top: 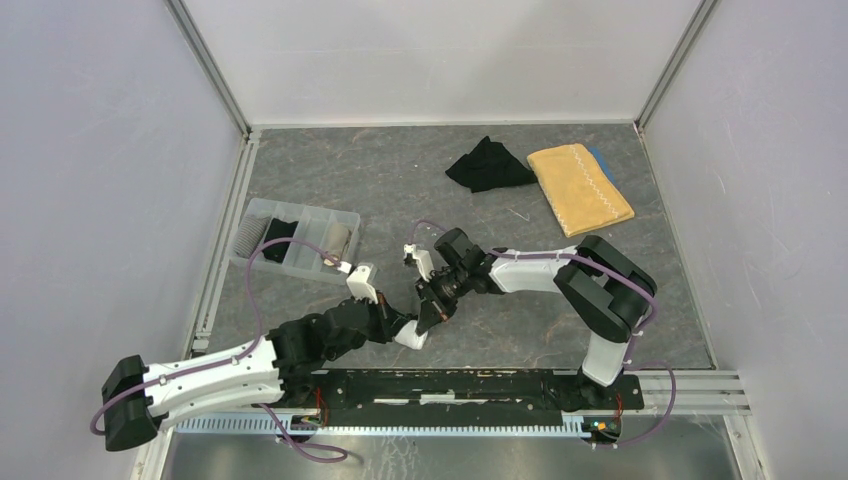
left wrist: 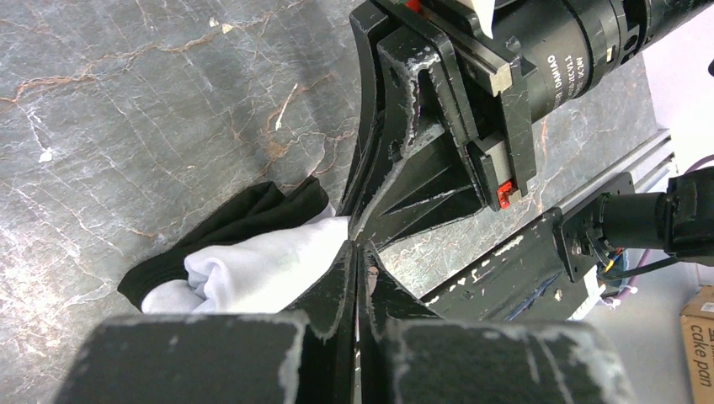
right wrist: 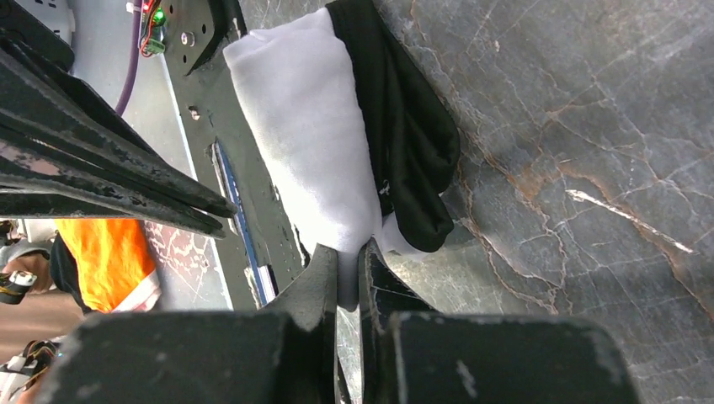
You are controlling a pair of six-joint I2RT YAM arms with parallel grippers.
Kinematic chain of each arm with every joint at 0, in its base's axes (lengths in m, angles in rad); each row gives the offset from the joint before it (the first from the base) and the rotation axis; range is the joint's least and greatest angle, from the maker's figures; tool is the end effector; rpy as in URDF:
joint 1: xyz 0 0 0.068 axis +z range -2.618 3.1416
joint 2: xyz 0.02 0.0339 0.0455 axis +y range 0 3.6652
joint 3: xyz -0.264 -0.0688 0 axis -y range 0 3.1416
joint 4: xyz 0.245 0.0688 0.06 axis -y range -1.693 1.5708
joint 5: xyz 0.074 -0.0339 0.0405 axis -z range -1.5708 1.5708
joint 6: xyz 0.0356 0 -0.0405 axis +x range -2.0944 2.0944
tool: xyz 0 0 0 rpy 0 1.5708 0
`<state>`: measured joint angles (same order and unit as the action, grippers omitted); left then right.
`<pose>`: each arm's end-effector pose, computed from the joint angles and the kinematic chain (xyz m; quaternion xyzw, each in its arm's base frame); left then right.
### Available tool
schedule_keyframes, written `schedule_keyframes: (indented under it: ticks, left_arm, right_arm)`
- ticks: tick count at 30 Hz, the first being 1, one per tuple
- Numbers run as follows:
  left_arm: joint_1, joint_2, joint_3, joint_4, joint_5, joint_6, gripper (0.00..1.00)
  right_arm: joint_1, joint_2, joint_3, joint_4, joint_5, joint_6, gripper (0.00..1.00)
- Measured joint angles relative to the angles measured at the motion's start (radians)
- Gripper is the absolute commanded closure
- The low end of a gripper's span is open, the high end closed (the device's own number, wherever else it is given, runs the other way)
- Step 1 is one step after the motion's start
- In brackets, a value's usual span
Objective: Roll the underwear
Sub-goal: Roll the underwear to the center of the board.
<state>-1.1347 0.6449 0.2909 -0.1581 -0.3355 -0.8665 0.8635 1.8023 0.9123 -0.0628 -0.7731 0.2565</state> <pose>0.0754 -0.1341 0.1908 0.0302 0.8547 -0.3413 0.3901 0.2014 0.2739 0.1368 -0.3731 0.8078 0.4539 0.0479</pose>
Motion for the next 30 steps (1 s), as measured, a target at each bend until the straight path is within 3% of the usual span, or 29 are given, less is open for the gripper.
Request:
schedule_keyframes:
  ticks: [17,25,30]
  left_arm:
    - [0.000,0.036,-0.040,0.003,-0.033,-0.017,0.98]
    - [0.000,0.088,-0.069,0.026,-0.083,-0.103,0.98]
    - [0.000,0.087,-0.079,0.034,-0.100,-0.133,0.98]
  right_arm:
    - [-0.011,-0.006,-0.026,0.044,0.026,0.027,0.71]
    - [-0.015,-0.057,-0.036,0.042,0.092,-0.006,0.49]
    - [-0.016,-0.165,-0.031,-0.031,0.219,-0.101,0.42]
